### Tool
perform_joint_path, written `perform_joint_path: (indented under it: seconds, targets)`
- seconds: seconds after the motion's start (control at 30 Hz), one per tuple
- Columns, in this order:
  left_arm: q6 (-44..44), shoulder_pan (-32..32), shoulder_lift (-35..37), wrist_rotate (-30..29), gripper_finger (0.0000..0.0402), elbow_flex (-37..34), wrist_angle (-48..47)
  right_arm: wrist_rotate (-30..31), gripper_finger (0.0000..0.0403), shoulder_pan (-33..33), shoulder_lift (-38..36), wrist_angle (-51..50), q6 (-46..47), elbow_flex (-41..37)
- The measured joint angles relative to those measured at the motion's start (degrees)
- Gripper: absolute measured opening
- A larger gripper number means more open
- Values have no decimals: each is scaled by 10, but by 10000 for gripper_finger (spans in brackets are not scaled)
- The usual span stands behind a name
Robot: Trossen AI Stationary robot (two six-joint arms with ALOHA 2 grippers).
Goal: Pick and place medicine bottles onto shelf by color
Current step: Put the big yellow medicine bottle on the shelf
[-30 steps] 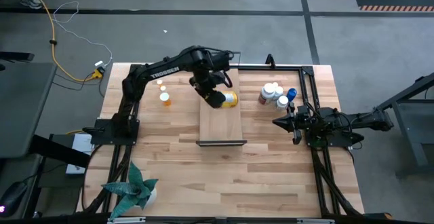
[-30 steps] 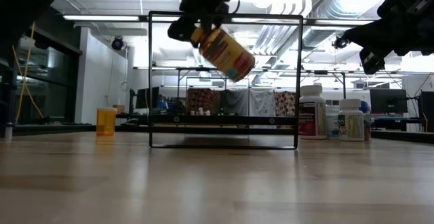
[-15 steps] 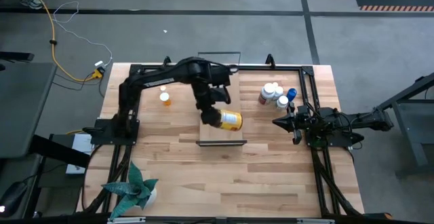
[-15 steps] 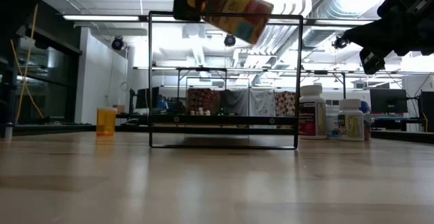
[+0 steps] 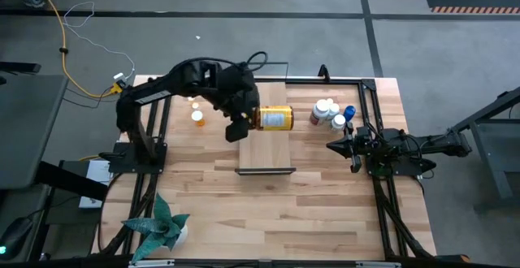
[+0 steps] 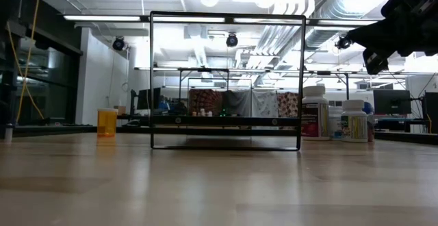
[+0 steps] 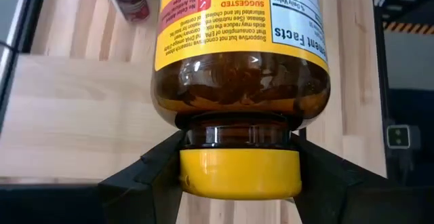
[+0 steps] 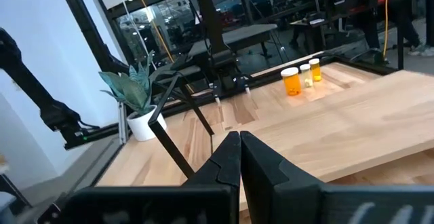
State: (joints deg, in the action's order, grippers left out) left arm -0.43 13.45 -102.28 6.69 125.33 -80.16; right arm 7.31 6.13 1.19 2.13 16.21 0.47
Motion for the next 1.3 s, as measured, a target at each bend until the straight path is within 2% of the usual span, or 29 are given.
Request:
perform_joint_path:
  seconds: [0.1,0.17,0.27,0.47,0.6,0.7,0.8,0.9,0.97,1.1,1.3]
  targets:
    - [5,-18,12,-22,203,-28,33,1,0,0,0,0,-18,0]
    - [12,-20,30,-25,203,-79,59,2,0,0,0,1,-12,0]
    - [15,-18,72,-23,203,-193,153,2,0,0,0,7,17,0]
    - [6,-5,188,-5,203,-468,379,14,0,0,4,40,35,0]
    - [-9,7,263,11,203,-603,500,41,0,0,18,126,71,0]
    - [-19,13,306,12,203,-675,584,70,0,0,49,197,61,0]
    - [-23,13,331,-1,203,-713,635,114,1,0,98,244,45,0]
    - [-24,13,337,-61,204,-725,639,149,14,-3,154,248,43,6]
    - [-24,13,335,-105,207,-728,639,154,37,-10,193,251,43,22]
    - [-26,12,315,-157,211,-729,639,157,110,-31,271,252,42,63]
    - [-9,12,266,-177,212,-729,652,120,242,-80,399,219,16,151]
